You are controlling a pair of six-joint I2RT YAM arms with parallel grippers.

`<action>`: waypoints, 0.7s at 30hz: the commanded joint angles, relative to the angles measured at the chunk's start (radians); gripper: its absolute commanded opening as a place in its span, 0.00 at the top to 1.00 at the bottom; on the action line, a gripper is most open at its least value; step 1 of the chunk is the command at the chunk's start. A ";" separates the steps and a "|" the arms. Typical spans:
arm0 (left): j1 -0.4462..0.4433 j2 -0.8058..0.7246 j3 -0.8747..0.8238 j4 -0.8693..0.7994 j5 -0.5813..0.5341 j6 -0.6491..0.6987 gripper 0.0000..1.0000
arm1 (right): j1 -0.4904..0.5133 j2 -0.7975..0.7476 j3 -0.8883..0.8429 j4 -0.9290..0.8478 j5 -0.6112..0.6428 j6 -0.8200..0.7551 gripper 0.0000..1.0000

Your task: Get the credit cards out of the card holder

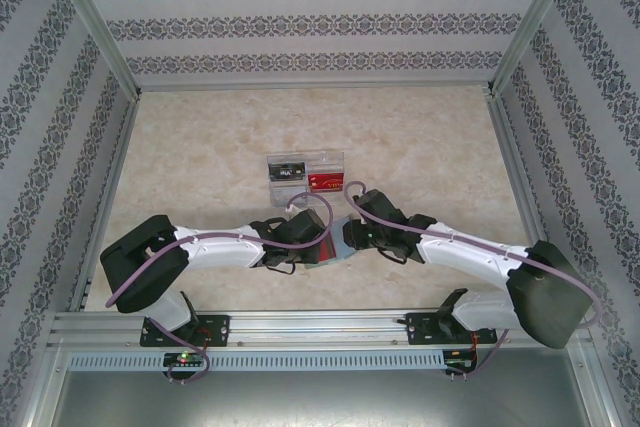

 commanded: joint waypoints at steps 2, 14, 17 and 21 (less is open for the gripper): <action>-0.016 0.022 -0.001 -0.040 -0.003 0.007 0.96 | 0.012 -0.036 0.028 -0.016 0.028 -0.023 0.68; -0.016 0.025 0.002 -0.044 -0.003 0.007 0.97 | 0.025 0.093 0.029 0.112 -0.188 -0.001 0.75; -0.016 0.022 0.001 -0.043 -0.002 0.007 0.97 | 0.022 0.125 0.034 0.138 -0.221 0.009 0.76; -0.016 0.022 -0.002 -0.043 -0.003 0.006 0.97 | 0.015 0.154 0.034 0.164 -0.246 0.022 0.77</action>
